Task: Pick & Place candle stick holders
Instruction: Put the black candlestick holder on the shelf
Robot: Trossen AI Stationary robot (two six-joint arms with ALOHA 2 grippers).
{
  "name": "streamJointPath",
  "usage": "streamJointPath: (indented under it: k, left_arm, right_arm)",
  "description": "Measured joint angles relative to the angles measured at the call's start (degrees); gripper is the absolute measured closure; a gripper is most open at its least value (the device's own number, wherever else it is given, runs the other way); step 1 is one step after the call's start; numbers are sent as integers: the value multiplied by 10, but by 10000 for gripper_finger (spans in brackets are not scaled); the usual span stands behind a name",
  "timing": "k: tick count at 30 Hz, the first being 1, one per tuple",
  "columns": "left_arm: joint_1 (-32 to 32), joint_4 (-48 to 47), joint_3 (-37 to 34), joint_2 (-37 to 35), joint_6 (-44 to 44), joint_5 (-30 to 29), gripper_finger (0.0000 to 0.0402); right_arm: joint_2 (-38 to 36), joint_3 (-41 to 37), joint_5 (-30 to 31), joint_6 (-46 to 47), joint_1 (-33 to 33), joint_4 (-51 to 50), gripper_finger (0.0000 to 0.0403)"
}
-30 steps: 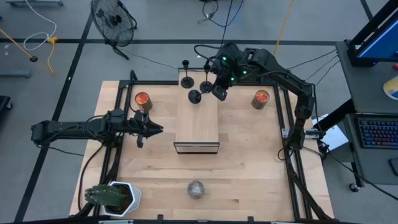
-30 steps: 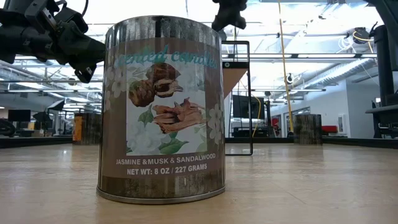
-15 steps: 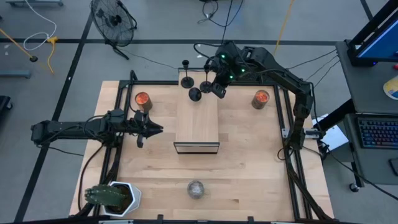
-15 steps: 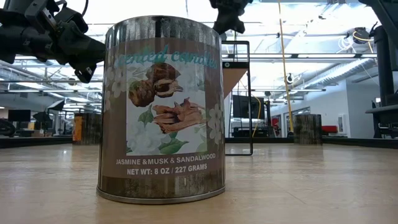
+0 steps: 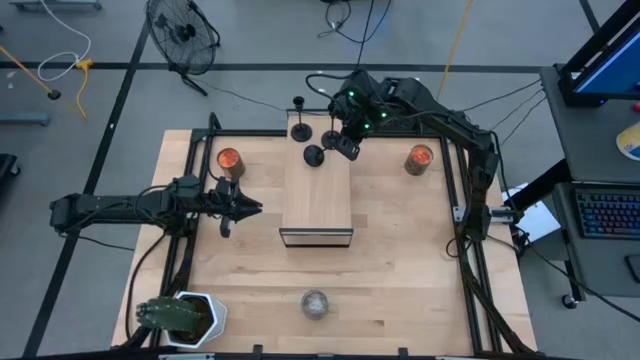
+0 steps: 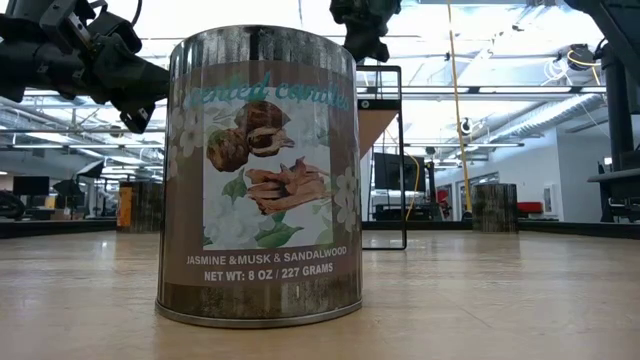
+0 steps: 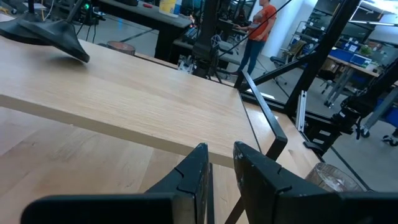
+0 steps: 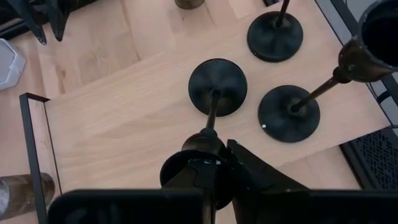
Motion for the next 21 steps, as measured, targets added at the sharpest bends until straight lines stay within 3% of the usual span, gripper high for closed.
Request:
streamJointPath:
  k: [21]
  left_arm:
    - [0,0,0,0,1,0,321]
  right_arm:
    - [0,0,0,-1,0,50,320]
